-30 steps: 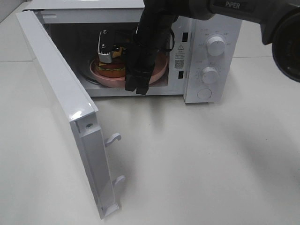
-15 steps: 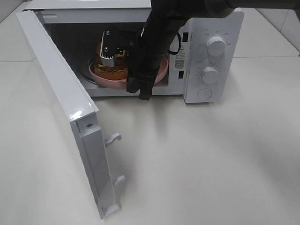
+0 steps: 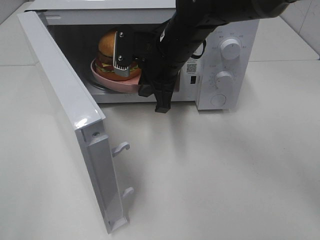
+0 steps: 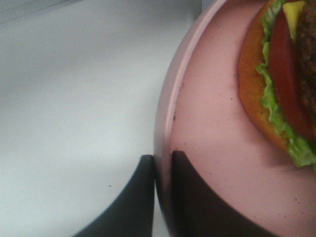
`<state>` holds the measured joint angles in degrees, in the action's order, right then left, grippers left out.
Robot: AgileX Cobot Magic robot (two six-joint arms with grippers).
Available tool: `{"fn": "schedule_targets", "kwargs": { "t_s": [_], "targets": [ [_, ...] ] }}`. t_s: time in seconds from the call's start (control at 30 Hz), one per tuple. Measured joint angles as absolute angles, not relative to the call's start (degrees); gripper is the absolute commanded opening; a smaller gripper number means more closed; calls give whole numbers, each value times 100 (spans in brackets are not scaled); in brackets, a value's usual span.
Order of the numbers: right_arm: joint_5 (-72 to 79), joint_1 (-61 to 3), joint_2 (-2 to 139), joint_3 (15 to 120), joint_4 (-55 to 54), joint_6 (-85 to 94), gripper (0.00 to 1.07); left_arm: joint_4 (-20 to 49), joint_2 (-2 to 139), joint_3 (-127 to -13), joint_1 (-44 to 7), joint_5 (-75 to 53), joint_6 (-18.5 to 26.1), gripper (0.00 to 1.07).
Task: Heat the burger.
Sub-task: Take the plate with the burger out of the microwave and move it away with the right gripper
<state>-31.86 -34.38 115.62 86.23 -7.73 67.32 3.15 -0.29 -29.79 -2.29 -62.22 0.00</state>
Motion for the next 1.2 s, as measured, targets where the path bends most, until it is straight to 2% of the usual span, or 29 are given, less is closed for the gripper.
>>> {"fn": "schedule_targets", "kwargs": {
  "t_s": [0.4, 1.2],
  "targets": [
    [-2550, -3466, 10663, 7380, -539, 7007, 0, 315, -29, -2979, -229, -6222, 0, 100],
    [-2515, -3764, 9832, 6658, -407, 7059, 0, 315, -29, -2979, -229, -6222, 0, 100]
  ]
}}
